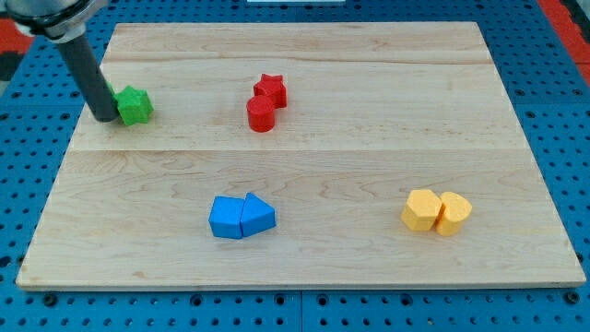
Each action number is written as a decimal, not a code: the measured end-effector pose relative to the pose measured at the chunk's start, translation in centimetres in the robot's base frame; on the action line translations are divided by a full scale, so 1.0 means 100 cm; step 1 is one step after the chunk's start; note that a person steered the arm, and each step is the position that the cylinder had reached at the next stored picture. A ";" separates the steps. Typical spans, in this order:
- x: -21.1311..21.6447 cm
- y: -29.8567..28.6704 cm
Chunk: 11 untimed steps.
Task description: Move the green blocks towards the red blocks
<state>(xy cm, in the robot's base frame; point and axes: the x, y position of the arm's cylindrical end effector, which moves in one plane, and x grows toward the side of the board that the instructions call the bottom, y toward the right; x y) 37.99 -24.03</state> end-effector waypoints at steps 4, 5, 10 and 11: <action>-0.030 0.053; -0.032 0.103; -0.060 0.165; -0.066 0.147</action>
<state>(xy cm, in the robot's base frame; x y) 31.42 -9.30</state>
